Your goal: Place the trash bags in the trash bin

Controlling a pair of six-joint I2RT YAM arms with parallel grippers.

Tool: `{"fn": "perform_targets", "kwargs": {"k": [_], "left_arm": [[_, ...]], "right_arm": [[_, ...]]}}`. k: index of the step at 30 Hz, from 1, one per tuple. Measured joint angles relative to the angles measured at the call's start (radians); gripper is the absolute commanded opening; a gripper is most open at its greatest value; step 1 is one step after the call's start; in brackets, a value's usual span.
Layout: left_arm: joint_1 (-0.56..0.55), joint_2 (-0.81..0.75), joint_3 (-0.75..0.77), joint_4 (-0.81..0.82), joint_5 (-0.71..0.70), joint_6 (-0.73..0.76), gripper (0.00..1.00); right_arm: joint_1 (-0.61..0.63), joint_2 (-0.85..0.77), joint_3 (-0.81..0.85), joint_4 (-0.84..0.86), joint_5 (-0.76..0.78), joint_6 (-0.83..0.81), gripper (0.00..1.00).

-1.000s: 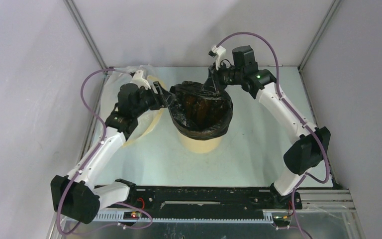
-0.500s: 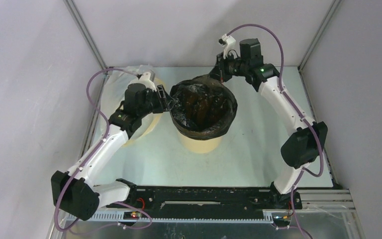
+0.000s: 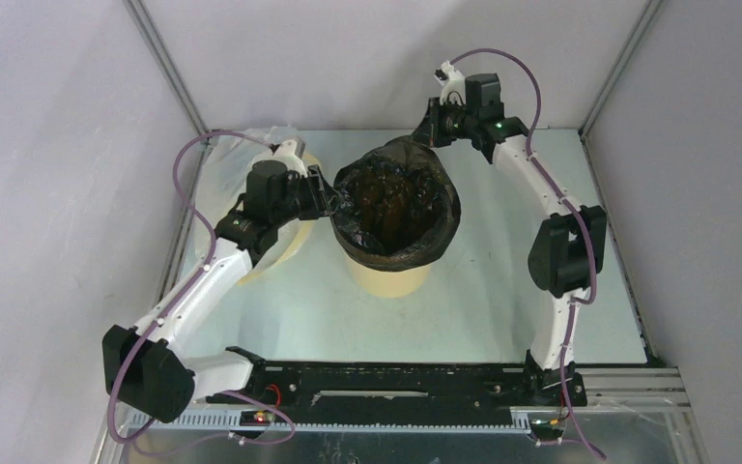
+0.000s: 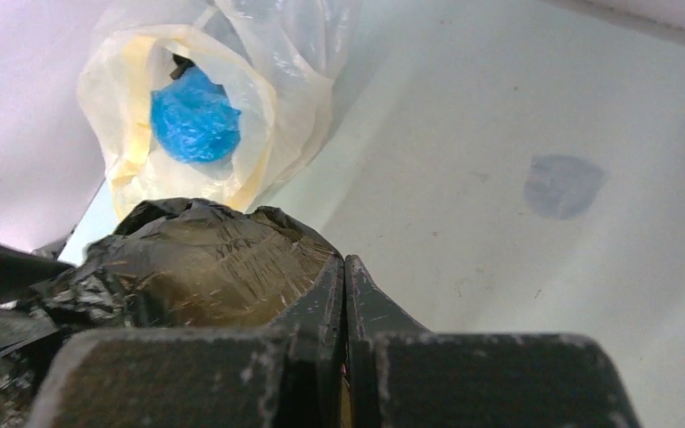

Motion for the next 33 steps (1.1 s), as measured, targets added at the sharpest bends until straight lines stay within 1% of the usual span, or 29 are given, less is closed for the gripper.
{"fn": "perform_targets", "kwargs": {"k": [9,14,15,16,17,20,23,24,28,30,32,33], "left_arm": [[-0.002,0.000,0.000,0.000,-0.003,0.000,0.52],[-0.002,0.000,0.000,0.000,-0.003,0.000,0.52],[-0.002,0.000,0.000,0.000,-0.003,0.000,0.52],[-0.002,0.000,0.000,0.000,-0.003,0.000,0.52],[-0.003,0.000,0.000,0.000,-0.003,0.000,0.53],[-0.004,-0.001,0.000,0.000,-0.006,0.000,0.59],[-0.004,-0.010,0.000,-0.004,-0.009,-0.001,0.68],[-0.004,-0.022,0.000,-0.009,-0.010,-0.002,0.71],[-0.005,-0.101,-0.012,-0.009,-0.026,-0.004,0.81],[-0.005,-0.159,-0.034,-0.004,-0.034,-0.008,0.82],[-0.006,-0.216,-0.062,0.005,-0.045,-0.010,0.73],[-0.006,-0.241,-0.076,0.006,-0.050,-0.011,0.68]], "right_arm": [[-0.023,0.137,0.000,0.010,-0.038,0.062,0.00],[-0.024,0.159,-0.035,0.019,-0.053,0.083,0.00],[-0.024,0.159,-0.045,0.018,-0.055,0.086,0.02],[-0.024,0.159,-0.051,0.019,-0.056,0.089,0.05],[-0.024,0.159,-0.056,0.019,-0.057,0.090,0.09],[-0.025,0.156,-0.058,0.018,-0.055,0.099,0.35],[-0.035,0.124,-0.068,0.008,-0.027,0.105,0.54],[-0.041,0.102,-0.072,-0.001,-0.012,0.102,0.58],[-0.055,-0.027,-0.105,-0.031,0.070,0.083,0.72],[-0.056,-0.112,-0.134,-0.039,0.111,0.076,0.74],[-0.048,-0.212,-0.169,-0.045,0.157,0.061,0.73],[-0.042,-0.248,-0.179,-0.050,0.172,0.054,0.70]]}}
